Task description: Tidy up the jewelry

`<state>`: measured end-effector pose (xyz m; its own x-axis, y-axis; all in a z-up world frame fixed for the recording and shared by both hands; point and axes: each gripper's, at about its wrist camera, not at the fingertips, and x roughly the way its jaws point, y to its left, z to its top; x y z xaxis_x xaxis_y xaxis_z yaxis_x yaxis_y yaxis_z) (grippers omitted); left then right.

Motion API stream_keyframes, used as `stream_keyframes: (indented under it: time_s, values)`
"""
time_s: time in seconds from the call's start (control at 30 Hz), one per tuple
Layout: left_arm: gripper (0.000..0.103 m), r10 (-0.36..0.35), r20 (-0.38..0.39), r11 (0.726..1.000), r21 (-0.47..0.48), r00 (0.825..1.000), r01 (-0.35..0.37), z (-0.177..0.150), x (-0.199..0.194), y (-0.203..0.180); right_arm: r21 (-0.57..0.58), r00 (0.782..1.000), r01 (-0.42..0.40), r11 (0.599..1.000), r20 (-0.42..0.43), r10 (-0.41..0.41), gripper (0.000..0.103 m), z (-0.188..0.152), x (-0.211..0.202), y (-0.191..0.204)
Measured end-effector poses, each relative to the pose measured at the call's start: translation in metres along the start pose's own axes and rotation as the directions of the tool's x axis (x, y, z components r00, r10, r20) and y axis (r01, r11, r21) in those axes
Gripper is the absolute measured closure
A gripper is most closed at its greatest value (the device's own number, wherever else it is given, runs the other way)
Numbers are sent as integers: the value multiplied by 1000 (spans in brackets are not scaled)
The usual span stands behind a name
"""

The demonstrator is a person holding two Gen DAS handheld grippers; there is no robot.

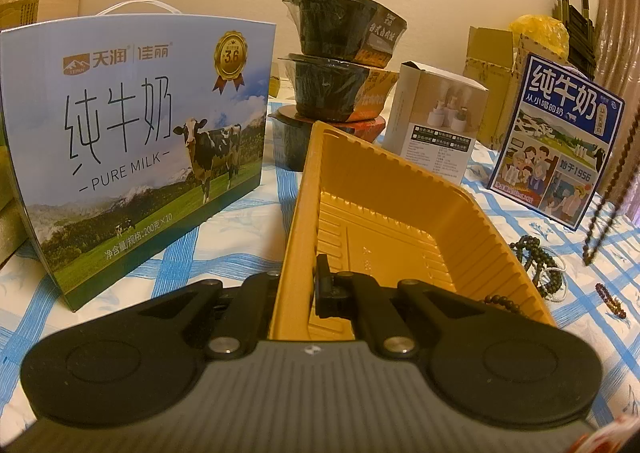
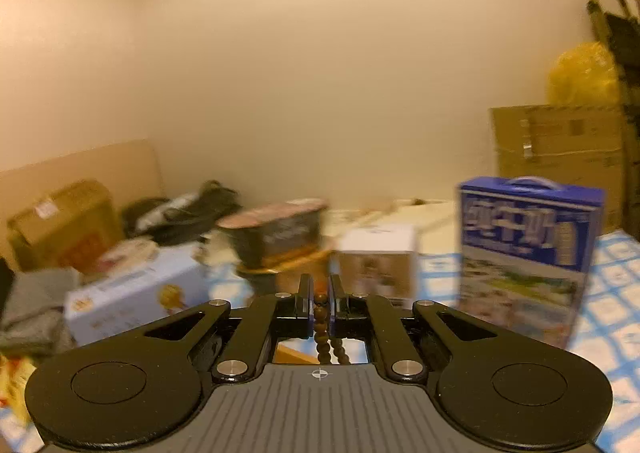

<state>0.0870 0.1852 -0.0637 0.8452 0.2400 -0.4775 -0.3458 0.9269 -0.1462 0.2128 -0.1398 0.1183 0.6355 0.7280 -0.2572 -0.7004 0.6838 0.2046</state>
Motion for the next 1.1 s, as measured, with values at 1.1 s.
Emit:
stream_keyframes:
  time_s: [1.1]
  values:
    - [100,-3,2,1000,-2,1000,3,3,0,-1,265,958,-219,939,-124,258,96,-78,124,34]
